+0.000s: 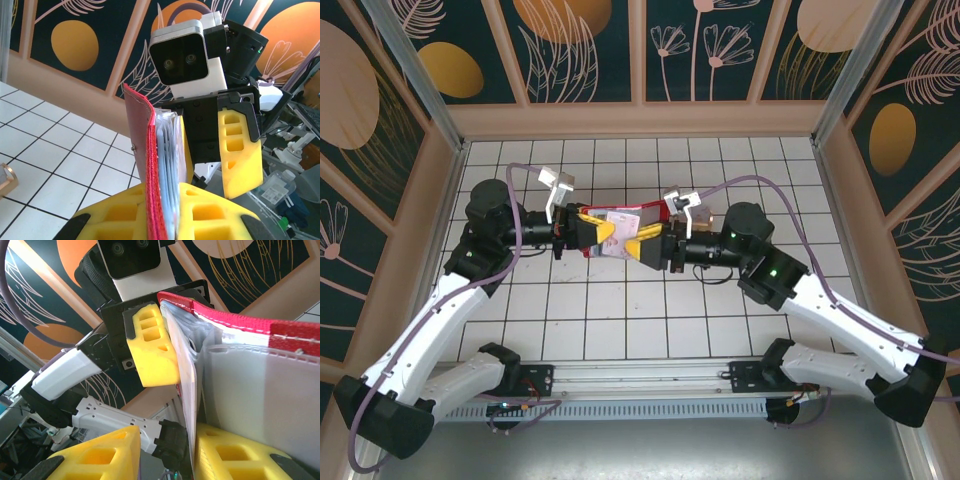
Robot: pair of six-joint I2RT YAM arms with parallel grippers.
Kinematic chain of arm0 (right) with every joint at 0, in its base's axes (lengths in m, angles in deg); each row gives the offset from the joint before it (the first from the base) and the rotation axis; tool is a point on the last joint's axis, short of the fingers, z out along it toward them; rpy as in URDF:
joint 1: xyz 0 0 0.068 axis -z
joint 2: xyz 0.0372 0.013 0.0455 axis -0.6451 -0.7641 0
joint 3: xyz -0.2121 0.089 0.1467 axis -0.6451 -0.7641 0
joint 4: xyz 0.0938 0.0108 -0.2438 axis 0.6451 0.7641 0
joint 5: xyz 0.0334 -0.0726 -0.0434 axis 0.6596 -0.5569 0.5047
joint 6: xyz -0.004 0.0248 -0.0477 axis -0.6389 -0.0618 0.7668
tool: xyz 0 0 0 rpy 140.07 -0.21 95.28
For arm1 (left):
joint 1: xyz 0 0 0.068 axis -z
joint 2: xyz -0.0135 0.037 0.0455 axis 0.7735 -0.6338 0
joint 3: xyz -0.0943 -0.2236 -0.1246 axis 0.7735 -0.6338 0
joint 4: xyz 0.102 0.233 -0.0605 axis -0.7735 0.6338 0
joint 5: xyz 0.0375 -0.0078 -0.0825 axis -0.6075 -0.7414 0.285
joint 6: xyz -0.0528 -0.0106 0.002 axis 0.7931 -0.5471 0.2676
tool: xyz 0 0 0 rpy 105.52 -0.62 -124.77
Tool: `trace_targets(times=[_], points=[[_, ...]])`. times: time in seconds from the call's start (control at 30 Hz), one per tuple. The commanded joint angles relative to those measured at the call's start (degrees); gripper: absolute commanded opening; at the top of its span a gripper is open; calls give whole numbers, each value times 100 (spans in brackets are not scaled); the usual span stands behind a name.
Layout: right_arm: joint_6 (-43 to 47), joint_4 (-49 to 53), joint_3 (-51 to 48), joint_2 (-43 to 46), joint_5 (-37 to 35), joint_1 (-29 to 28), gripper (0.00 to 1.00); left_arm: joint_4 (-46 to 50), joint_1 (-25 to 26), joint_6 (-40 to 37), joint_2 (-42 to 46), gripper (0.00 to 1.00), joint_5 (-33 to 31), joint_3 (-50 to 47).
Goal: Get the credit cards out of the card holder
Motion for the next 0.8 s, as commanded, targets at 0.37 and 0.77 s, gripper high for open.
trace_targets(times=[0.37,0.77], points=[[-27,-501,-180,643,894,-252,27,51,-32,-164,-153,7,-584,49],[44,-369,-255,823,800,-239,20,97,-32,-168,-106,12,-592,217]])
